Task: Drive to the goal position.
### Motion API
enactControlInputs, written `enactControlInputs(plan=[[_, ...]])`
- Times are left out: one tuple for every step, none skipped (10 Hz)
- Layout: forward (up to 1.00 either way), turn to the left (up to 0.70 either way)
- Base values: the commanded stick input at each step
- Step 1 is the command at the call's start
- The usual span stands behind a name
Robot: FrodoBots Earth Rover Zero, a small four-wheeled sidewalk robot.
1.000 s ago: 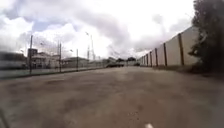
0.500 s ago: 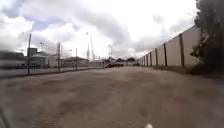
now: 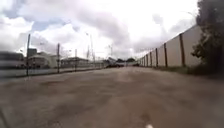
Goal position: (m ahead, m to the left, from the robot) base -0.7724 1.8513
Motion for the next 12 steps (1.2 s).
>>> enactControlInputs(plan=[[0.30, 0.00], [0.30, 0.00], [0.30, 0.00], [0.30, 0.00], [0.30, 0.00], [0.30, 0.00], [0.30, 0.00], [0.30, 0.00], [0.30, 0.00], [0.30, 0.00], [0.30, 0.00], [0.30, 0.00]])
